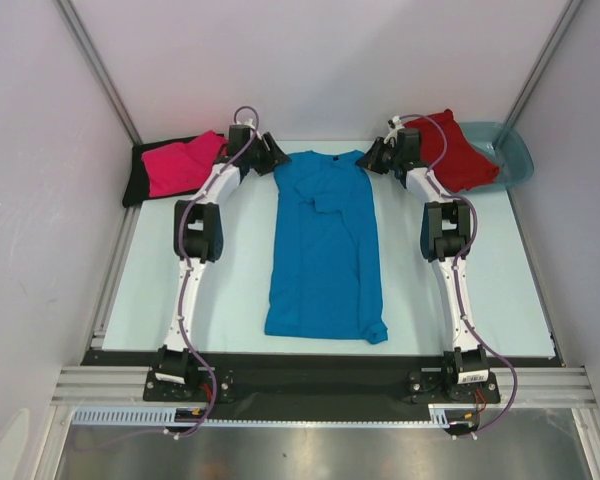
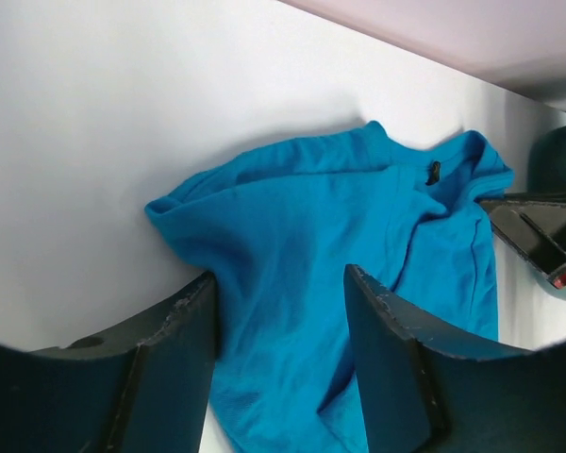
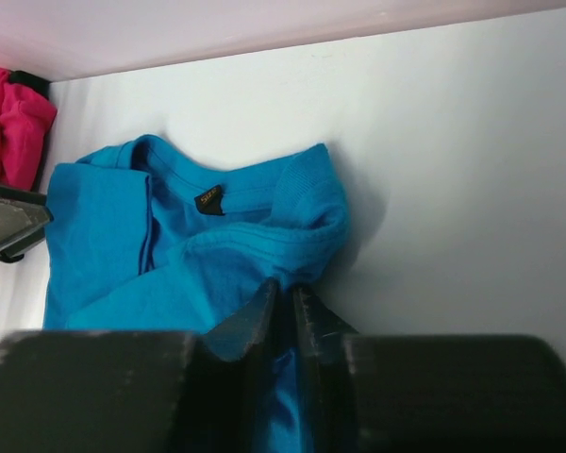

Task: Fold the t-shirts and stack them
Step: Fold the tshirt

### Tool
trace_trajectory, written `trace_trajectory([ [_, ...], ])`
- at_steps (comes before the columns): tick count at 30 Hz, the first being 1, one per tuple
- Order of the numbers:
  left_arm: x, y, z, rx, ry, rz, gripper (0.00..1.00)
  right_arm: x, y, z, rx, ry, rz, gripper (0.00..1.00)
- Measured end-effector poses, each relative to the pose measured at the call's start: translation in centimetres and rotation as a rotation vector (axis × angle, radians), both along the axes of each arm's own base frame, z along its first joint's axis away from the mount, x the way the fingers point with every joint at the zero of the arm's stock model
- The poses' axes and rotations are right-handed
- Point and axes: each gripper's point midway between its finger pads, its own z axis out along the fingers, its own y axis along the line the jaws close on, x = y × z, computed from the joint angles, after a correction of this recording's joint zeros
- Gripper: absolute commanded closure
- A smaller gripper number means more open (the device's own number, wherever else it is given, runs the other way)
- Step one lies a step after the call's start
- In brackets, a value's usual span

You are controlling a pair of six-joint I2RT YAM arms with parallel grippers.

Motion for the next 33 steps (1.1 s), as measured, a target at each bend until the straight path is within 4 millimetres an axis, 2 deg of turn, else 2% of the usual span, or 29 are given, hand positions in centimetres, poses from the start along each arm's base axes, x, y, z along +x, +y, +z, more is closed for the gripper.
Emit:
trace_trajectory([
  [2, -0.1, -0.2, 0.0, 0.0, 0.002, -0.003, 0.39, 0.0, 0.1, 0.4, 0.002, -0.017, 0.012, 0.53],
  [3, -0.1, -0.3, 0.0, 0.0, 0.002, -0.005, 0.38, 0.1, 0.1, 0.8, -0.002, -0.02, 0.008, 0.42],
  [4, -0.1, -0.3, 0.0, 0.0, 0.002, -0.004, 0.38, 0.1, 0.0, 1.0, -0.006, -0.019, 0.003, 0.37],
  [6, -0.1, -0.3, 0.0, -0.001, 0.002, -0.005, 0.35, 0.2, -0.3, 1.5, -0.021, -0.037, -0.002, 0.3],
  [9, -0.1, -0.4, 0.1, -0.003, 0.0, -0.006, 0.36, 0.2, -1.0, 1.8, -0.055, -0.038, -0.029, 0.21],
  [14, -0.2, -0.3, 0.0, 0.0, 0.004, -0.004, 0.43, 0.9, -3.0, 1.7, -0.134, -0.047, -0.093, 0.17],
  [17, -0.4, -0.3, -0.2, 0.001, 0.019, -0.003, 0.5, 0.9, -3.2, 1.9, -0.161, -0.034, -0.105, 0.17],
  [29, -0.7, -0.5, -0.4, -0.003, 0.037, -0.013, 0.52, 1.0, -2.2, 1.9, -0.07, 0.012, -0.103, 0.16],
  [33, -1.1, -1.1, -0.4, -0.013, 0.044, -0.033, 0.57, 0.8, -1.5, 2.0, -0.039, 0.028, -0.093, 0.16],
])
